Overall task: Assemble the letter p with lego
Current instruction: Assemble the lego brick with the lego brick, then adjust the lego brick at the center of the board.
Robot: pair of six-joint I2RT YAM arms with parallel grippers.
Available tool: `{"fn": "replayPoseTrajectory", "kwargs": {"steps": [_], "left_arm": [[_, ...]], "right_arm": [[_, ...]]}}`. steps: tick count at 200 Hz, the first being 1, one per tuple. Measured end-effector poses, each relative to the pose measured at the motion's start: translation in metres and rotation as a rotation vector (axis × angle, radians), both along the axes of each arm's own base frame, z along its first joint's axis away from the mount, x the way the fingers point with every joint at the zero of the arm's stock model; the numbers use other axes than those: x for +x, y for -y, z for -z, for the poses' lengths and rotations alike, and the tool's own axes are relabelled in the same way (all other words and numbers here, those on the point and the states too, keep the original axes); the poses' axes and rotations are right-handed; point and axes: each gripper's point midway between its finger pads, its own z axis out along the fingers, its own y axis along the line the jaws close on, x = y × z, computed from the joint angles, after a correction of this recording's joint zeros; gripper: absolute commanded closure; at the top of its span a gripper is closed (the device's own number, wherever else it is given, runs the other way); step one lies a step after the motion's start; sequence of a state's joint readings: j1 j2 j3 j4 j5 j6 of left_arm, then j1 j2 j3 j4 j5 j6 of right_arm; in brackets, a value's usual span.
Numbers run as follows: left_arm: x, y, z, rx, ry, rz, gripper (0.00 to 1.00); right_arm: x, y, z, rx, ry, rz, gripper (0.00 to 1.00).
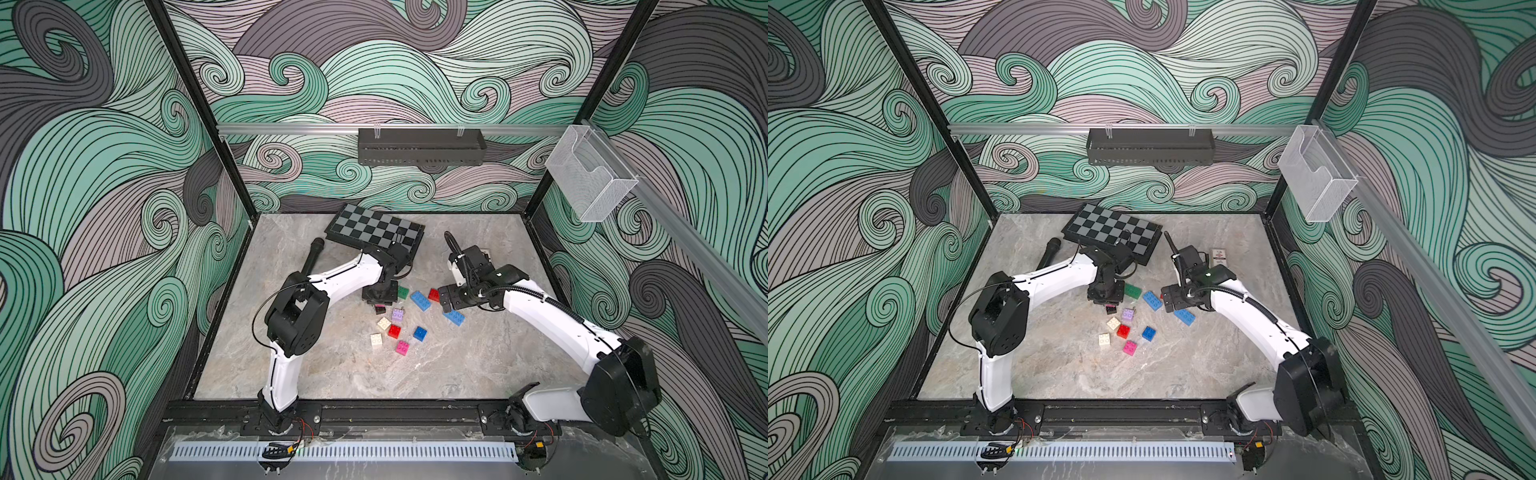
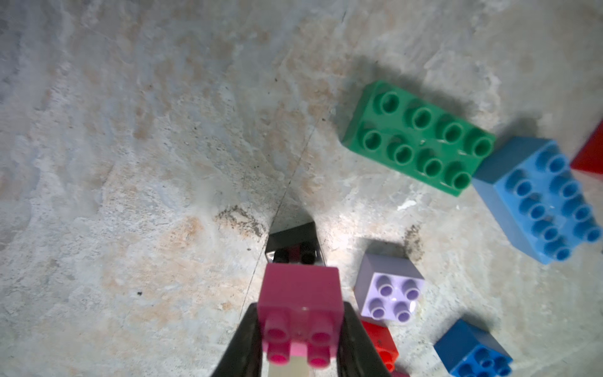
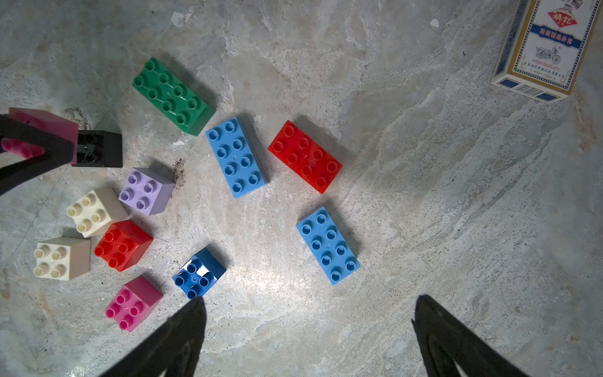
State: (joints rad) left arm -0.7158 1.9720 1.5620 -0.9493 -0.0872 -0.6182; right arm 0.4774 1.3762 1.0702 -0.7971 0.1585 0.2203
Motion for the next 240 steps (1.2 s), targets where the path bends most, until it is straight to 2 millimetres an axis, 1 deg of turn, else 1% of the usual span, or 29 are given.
{"fn": "replayPoseTrajectory", "kwargs": {"steps": [27, 43, 67, 85, 102, 112, 133, 161, 198, 240], "left_arm": [[-0.006, 0.008, -0.016, -0.054, 0.008, 0.053, 0.84], [-0.013, 0.017, -0.019, -0.077, 0.002, 0.093, 0.84], [-0.028, 0.035, -0.019, -0.099, -0.010, 0.157, 0.84], [-0.034, 0.046, -0.017, -0.108, -0.011, 0.184, 0.84], [-0.040, 0.051, -0.009, -0.097, -0.025, 0.198, 0.85], [-0.041, 0.052, -0.003, -0.083, -0.035, 0.198, 0.84], [-0.040, 0.051, 0.012, -0.041, -0.051, 0.193, 0.84], [-0.037, 0.048, 0.025, 0.003, -0.052, 0.181, 0.85], [-0.033, 0.046, 0.025, 0.022, -0.027, 0.173, 0.85], [-0.032, 0.046, 0.025, 0.032, -0.017, 0.175, 0.85]], "right_arm": [[0.002, 0.005, -0.002, -0.011, 0.013, 0.020, 0.01], [0.004, 0.013, -0.009, -0.003, 0.036, 0.050, 0.01], [0.008, 0.035, -0.029, 0.031, 0.096, 0.138, 0.01], [0.008, 0.053, -0.042, 0.055, 0.142, 0.202, 0.01], [0.007, 0.062, -0.049, 0.070, 0.164, 0.238, 0.01], [0.006, 0.062, -0.049, 0.075, 0.164, 0.240, 0.01], [0.003, 0.061, -0.042, 0.078, 0.142, 0.236, 0.01], [0.001, 0.059, -0.037, 0.084, 0.119, 0.230, 0.01], [0.001, 0.057, -0.036, 0.092, 0.116, 0.227, 0.01], [0.000, 0.055, -0.036, 0.102, 0.111, 0.221, 0.01]]}}
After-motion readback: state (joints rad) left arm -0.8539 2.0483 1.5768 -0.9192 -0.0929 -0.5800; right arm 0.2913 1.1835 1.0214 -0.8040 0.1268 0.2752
